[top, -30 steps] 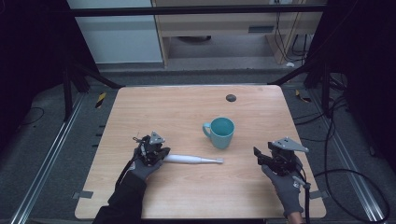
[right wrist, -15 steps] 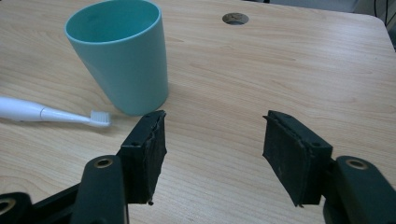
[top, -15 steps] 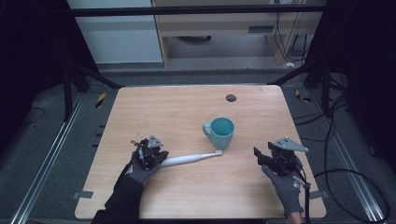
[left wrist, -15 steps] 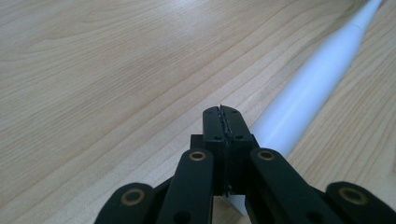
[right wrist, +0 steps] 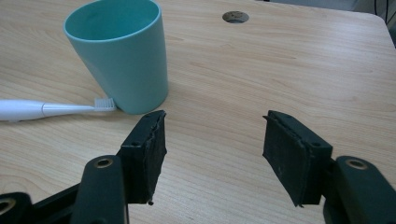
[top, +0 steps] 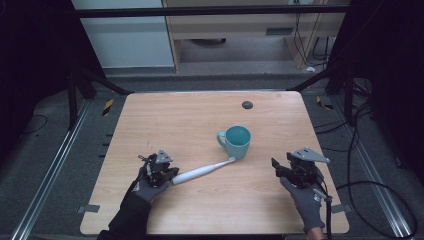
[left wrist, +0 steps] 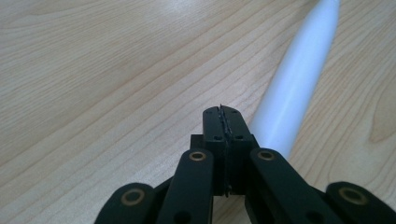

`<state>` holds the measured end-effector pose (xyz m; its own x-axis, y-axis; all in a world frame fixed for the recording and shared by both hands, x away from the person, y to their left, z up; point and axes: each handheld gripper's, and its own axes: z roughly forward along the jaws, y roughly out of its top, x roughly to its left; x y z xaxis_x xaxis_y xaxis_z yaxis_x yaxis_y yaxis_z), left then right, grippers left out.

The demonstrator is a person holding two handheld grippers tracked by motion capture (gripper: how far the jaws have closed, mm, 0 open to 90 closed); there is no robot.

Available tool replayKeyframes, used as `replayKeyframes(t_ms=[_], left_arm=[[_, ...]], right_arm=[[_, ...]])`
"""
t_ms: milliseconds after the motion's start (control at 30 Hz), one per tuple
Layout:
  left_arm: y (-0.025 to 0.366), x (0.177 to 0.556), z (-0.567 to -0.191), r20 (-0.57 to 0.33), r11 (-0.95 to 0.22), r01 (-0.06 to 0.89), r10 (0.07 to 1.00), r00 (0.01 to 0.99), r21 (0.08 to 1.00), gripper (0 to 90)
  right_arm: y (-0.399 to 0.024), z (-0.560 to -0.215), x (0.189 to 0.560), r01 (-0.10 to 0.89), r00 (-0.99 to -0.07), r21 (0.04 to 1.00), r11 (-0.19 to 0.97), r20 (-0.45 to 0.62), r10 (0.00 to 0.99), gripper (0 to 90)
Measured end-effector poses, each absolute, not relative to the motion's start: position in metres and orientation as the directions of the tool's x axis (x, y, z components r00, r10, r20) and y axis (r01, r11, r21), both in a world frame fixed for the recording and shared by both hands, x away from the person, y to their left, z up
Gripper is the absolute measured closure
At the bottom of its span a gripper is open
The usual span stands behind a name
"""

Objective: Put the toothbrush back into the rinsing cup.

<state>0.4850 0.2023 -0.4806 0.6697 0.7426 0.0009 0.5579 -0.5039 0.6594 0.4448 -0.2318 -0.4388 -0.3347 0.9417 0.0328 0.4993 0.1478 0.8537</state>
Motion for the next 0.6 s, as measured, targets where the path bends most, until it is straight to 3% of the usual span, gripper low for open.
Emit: replayKeyframes(t_ms=[600], left_arm=[[0.202, 0.464, -0.483, -0.018, -0.519, 0.558, 0.722, 0.692, 0.647, 89.1]], right_arm=[[-0.232, -0.44, 0.445, 0.502, -0.336, 0.852, 0.149, 0.034, 0.941, 38.7]])
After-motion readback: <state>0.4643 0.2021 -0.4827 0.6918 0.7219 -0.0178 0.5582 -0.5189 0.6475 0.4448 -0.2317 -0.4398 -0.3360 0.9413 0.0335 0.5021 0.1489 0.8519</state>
